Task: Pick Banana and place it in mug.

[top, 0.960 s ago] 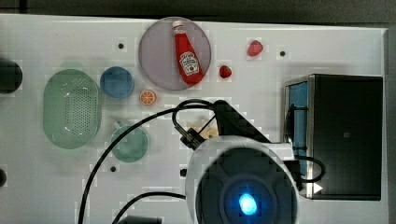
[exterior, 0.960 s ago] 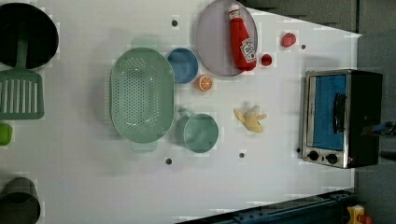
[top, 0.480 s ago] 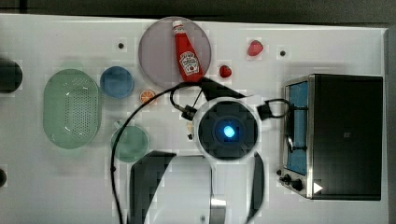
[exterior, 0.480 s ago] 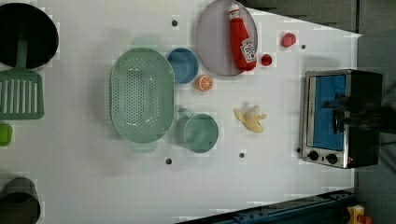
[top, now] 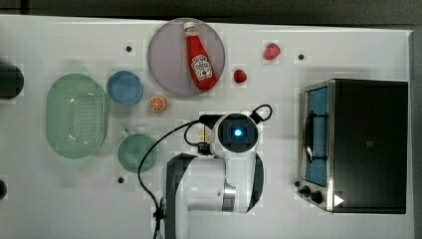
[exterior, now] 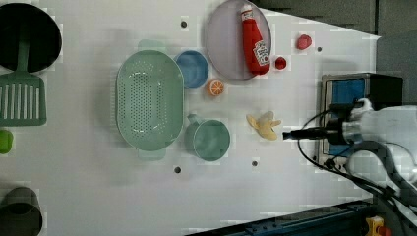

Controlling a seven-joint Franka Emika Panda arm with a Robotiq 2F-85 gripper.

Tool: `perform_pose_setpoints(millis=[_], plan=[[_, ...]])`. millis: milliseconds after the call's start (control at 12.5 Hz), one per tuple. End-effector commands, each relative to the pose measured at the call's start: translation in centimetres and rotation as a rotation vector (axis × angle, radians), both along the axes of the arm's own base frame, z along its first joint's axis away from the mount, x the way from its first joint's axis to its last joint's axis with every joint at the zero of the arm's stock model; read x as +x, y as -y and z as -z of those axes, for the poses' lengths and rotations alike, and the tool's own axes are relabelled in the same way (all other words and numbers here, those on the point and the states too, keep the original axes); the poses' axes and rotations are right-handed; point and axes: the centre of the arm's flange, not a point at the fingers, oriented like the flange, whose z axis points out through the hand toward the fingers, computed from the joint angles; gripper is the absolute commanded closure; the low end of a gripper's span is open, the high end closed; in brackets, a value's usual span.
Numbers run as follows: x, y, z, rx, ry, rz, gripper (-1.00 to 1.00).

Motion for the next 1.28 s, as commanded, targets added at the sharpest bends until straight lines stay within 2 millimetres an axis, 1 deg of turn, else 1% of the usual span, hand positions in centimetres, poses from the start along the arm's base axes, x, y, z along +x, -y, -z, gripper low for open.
perform_pose_setpoints(millis=[80,240,400,480,560,720,800,880,960,1040,1200,1280], plan=[[1.1,-0.8,2.9,0.029,0.07,-0.368,-1.0],[1.3,-0.9,5.9,0.022,0.102,-0.374,-1.0],[1.4,-1.2,8.4,0.018,0.127,-0.38,-1.0],[1.4,-1.1,8.9,0.014,0.141,-0.379,-1.0],[1.4,-1.1,9.3,0.012,0.148,-0.378,-0.93],[1.0,-1.2,9.9,0.016,0.133,-0.38,-0.45],[1.0,-1.1,9.9,0.015,0.134,-0.378,-0.15],[0.9,-0.9,9.9,0.015,0.132,-0.374,0.05],[1.0,-0.8,9.7,0.013,0.137,-0.373,0.3],[1.0,-0.7,9.6,0.012,0.138,-0.371,0.36],[1.2,-0.3,9.0,0.006,0.148,-0.36,0.36],[1.6,0.1,7.8,0.0,0.169,-0.351,0.36]])
